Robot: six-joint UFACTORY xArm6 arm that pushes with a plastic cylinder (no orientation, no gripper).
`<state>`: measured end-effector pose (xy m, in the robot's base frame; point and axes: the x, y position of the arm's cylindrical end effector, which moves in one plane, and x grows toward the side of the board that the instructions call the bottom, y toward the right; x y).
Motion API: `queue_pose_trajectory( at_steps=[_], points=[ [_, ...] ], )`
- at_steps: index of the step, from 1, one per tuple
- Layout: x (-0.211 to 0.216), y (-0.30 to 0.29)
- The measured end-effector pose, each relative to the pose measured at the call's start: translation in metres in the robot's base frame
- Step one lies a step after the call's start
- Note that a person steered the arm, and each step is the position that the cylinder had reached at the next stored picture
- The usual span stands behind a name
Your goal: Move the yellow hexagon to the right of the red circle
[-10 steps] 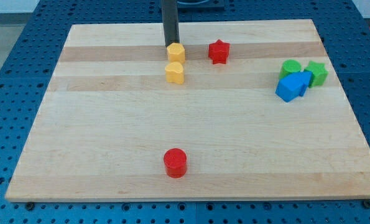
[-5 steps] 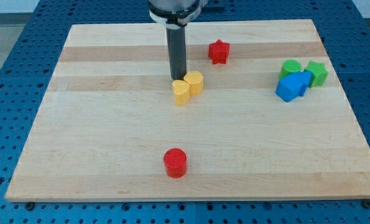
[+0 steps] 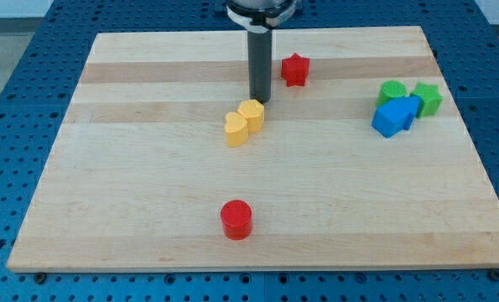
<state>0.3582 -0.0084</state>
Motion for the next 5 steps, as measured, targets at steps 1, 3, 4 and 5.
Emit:
queue_pose_trajectory(
  at_steps=[1,3,4,5],
  points=[
    [0.024,-0.004],
    [0.088,-0.001],
    [0.116,0.017],
    [0.139,0.021]
  ],
)
